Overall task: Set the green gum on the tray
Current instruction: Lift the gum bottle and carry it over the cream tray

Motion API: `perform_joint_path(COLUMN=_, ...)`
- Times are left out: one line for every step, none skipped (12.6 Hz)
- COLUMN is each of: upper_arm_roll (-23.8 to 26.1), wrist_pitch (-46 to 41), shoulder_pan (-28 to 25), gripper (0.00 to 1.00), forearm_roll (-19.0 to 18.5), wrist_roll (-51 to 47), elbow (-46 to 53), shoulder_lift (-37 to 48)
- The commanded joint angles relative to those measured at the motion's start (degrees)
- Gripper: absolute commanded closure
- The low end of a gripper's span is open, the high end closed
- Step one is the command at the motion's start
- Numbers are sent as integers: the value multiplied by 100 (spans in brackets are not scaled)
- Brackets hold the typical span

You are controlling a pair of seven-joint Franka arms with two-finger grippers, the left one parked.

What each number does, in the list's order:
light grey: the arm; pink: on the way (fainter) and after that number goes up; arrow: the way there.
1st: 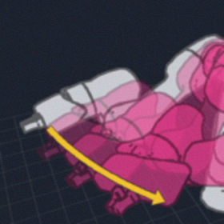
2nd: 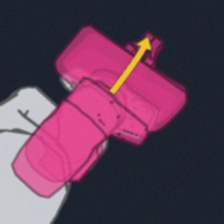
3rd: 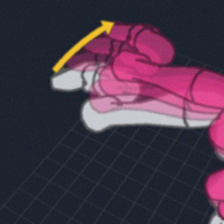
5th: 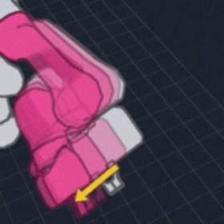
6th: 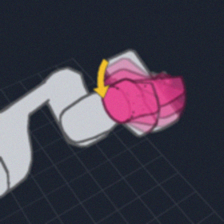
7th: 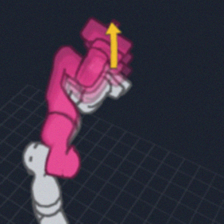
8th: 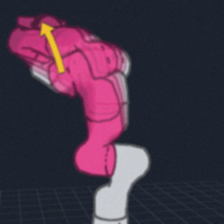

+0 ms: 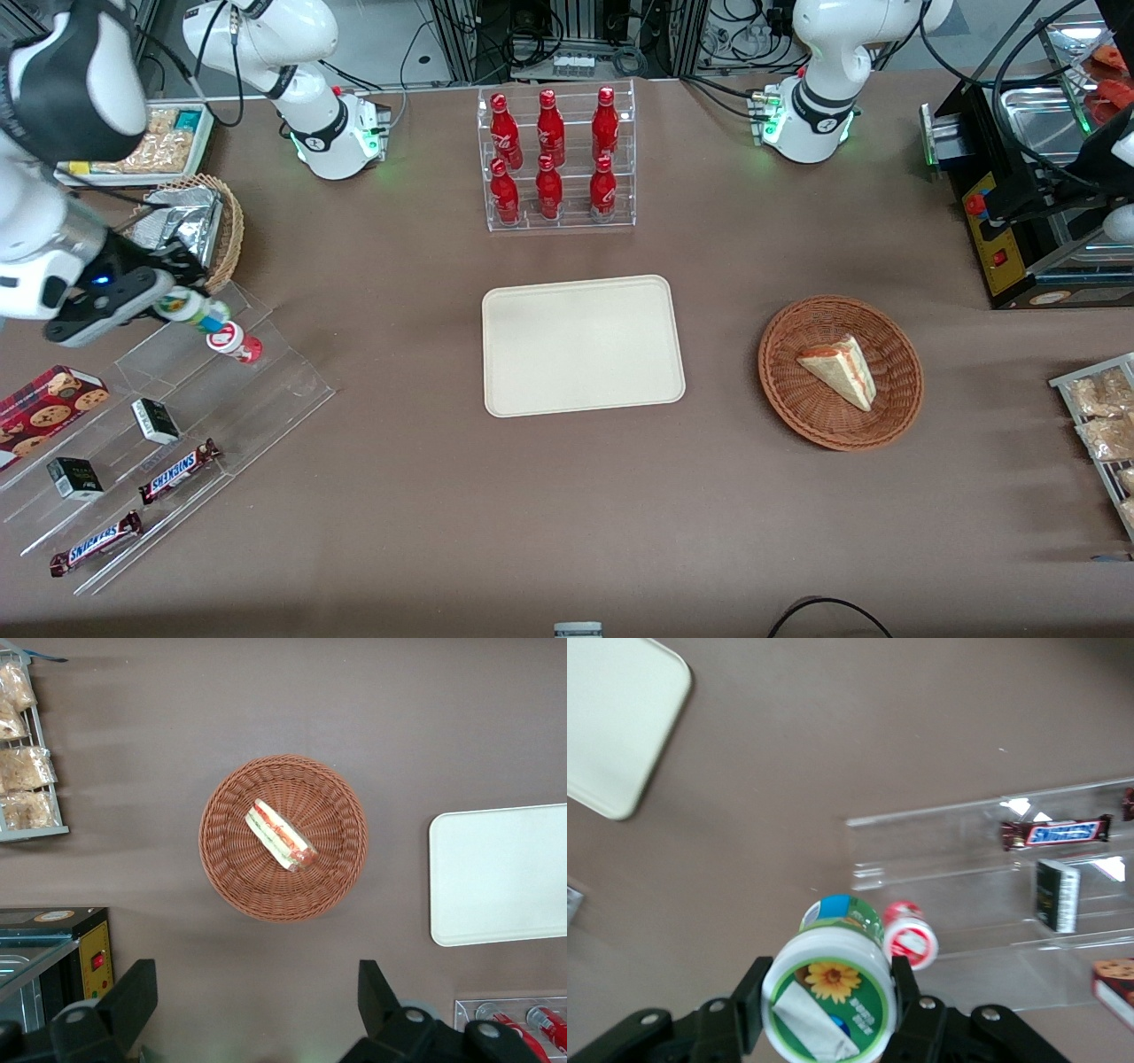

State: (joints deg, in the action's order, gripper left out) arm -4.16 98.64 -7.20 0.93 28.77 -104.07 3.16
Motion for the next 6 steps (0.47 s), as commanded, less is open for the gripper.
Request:
perform_joint_path(upper_arm_roll=-50, wrist_pitch=-468, shoulder_pan=-666, gripper=100, forearm_roll=13, wrist_roll=-1132, elbow=693, shoulder_lift=-412)
perform_joint_path(upper_arm_roll=-50, wrist_pitch=-530, shoulder_pan=-921, gripper=100, forearm_roll=22, wrist_roll=-1589, elbow=860, shoulder_lift=-526)
perform_joint_path(upper_arm_roll=-50, wrist_pitch=-548, shoulder_pan=-1176, gripper=100, forearm_roll=30, wrist_roll=-2029, elbow=984, shoulder_lift=-667)
perform_joint_path(upper_arm_roll=-50, wrist_pitch=-548, shoulder_pan=-1352, gripper=100, forearm_roll=57, wrist_roll=-2399, elbow=1046, shoulder_lift=-807)
perform_joint_path(upper_arm_roll=-50, wrist_pitch=-522, shoulder_pan=-1563, gripper=100, forearm_roll=83, wrist_roll=-2759, elbow=1098, shoulder_lift=-930)
perform_joint_path(upper_arm_roll=-50, wrist_pitch=-469, shoulder_pan=-1800, gripper=100, forearm_roll=92, wrist_roll=-3267, elbow=1186, shoulder_lift=-1088)
